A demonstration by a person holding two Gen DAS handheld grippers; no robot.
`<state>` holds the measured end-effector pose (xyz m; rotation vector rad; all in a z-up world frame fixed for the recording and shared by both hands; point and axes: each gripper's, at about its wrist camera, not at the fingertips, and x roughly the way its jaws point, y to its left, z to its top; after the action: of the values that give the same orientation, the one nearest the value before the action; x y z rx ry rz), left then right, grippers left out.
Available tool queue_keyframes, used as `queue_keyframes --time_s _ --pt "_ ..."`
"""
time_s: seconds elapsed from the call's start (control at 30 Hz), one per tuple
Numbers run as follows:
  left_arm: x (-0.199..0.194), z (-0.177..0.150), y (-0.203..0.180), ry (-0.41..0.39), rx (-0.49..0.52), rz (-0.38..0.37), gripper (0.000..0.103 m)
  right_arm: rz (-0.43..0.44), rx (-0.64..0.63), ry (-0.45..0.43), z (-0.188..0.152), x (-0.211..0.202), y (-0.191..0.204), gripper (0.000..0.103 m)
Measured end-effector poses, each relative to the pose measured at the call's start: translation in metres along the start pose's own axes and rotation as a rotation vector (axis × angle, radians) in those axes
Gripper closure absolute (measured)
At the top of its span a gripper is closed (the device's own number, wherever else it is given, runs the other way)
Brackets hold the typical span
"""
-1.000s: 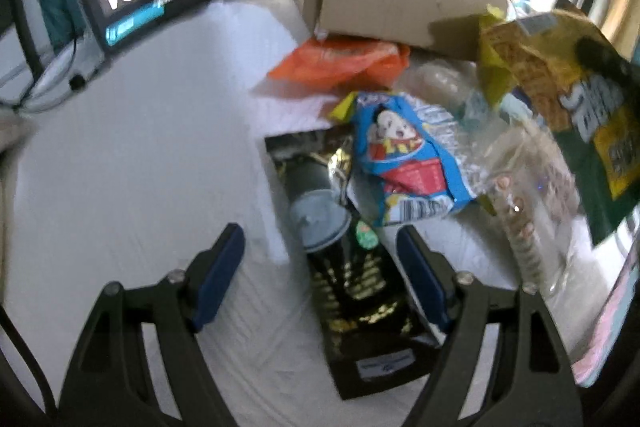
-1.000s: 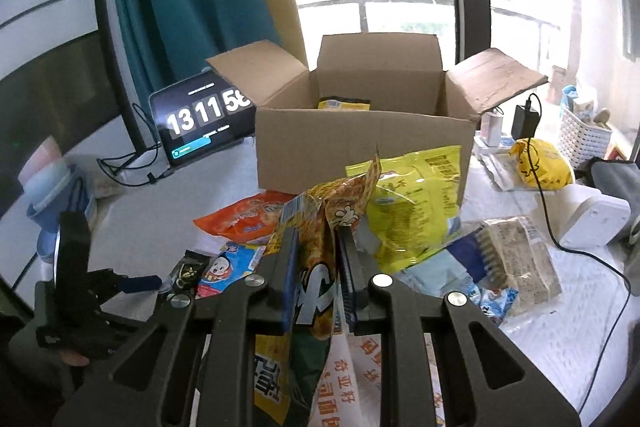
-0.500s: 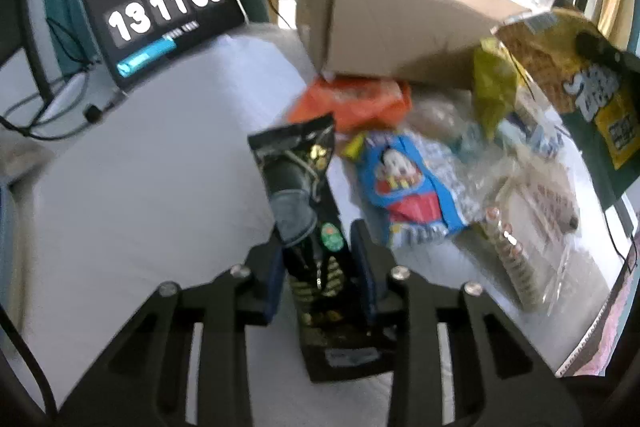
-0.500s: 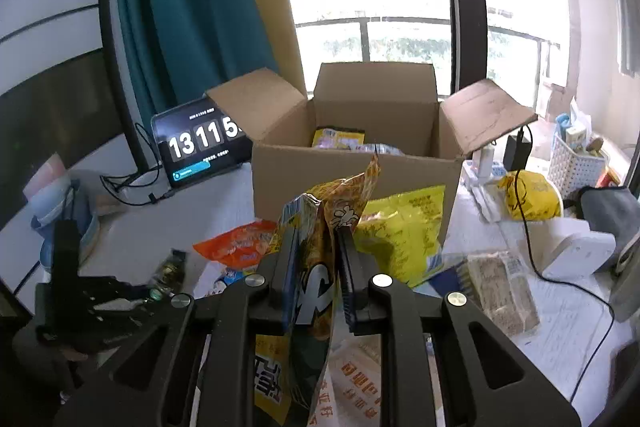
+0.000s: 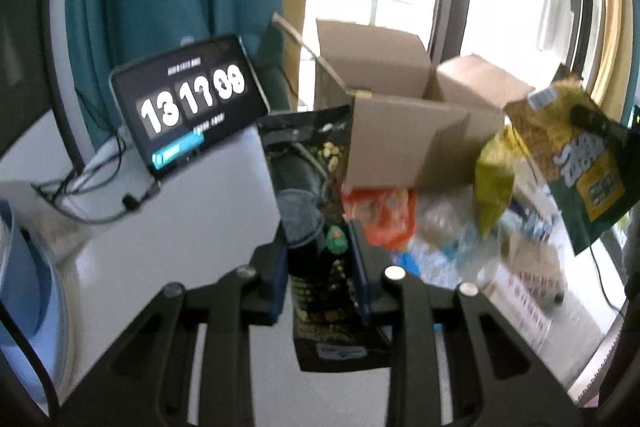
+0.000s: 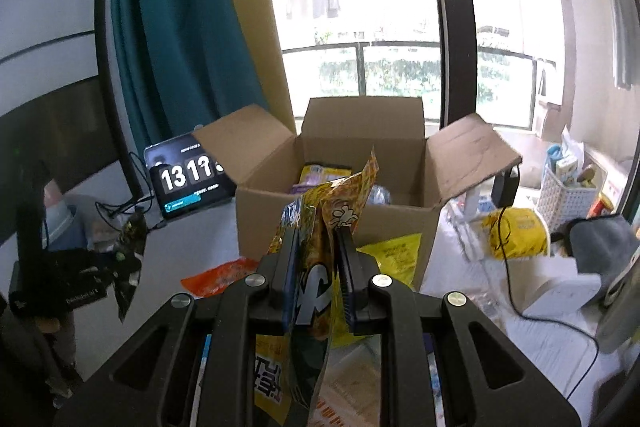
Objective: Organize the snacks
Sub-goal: 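Carry both bags over the cardboard box and release them inside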
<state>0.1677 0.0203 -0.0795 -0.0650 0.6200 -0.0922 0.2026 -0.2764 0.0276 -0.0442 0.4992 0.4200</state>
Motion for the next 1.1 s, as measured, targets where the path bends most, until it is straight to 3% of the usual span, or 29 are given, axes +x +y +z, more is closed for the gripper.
queue_keyframes --time_s 0.3,1.1 --pt "-0.004 0.039 -0.013 -0.100 0.009 -0.015 0.075 -0.055 -0.043 -0.057 0.020 0.001 -0.010 0.083" --pt "0.023 0.110 -0.057 -0.243 0.117 -0.080 0.075 -0.104 -0.090 -0.147 0.072 0.034 -0.038 0.083"
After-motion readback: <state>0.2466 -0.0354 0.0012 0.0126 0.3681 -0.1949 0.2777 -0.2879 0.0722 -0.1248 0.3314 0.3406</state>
